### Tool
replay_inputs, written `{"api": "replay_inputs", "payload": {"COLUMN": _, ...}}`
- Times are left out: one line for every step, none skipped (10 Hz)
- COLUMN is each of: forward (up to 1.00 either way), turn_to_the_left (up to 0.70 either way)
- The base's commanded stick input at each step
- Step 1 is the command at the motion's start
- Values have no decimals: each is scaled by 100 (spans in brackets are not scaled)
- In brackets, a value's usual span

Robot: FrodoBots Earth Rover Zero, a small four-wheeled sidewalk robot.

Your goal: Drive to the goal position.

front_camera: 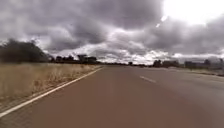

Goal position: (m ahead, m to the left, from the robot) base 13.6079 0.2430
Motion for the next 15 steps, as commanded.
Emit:
{"api": "replay_inputs", "payload": {"forward": 85, "turn_to_the_left": 4}}
{"api": "replay_inputs", "payload": {"forward": 85, "turn_to_the_left": 4}}
{"api": "replay_inputs", "payload": {"forward": 85, "turn_to_the_left": 4}}
{"api": "replay_inputs", "payload": {"forward": 85, "turn_to_the_left": 4}}
{"api": "replay_inputs", "payload": {"forward": 85, "turn_to_the_left": 4}}
{"api": "replay_inputs", "payload": {"forward": 85, "turn_to_the_left": 4}}
{"api": "replay_inputs", "payload": {"forward": 85, "turn_to_the_left": 4}}
{"api": "replay_inputs", "payload": {"forward": 85, "turn_to_the_left": 4}}
{"api": "replay_inputs", "payload": {"forward": 85, "turn_to_the_left": 4}}
{"api": "replay_inputs", "payload": {"forward": 85, "turn_to_the_left": 4}}
{"api": "replay_inputs", "payload": {"forward": 85, "turn_to_the_left": 4}}
{"api": "replay_inputs", "payload": {"forward": 85, "turn_to_the_left": 4}}
{"api": "replay_inputs", "payload": {"forward": 85, "turn_to_the_left": 4}}
{"api": "replay_inputs", "payload": {"forward": 85, "turn_to_the_left": 4}}
{"api": "replay_inputs", "payload": {"forward": 85, "turn_to_the_left": -10}}
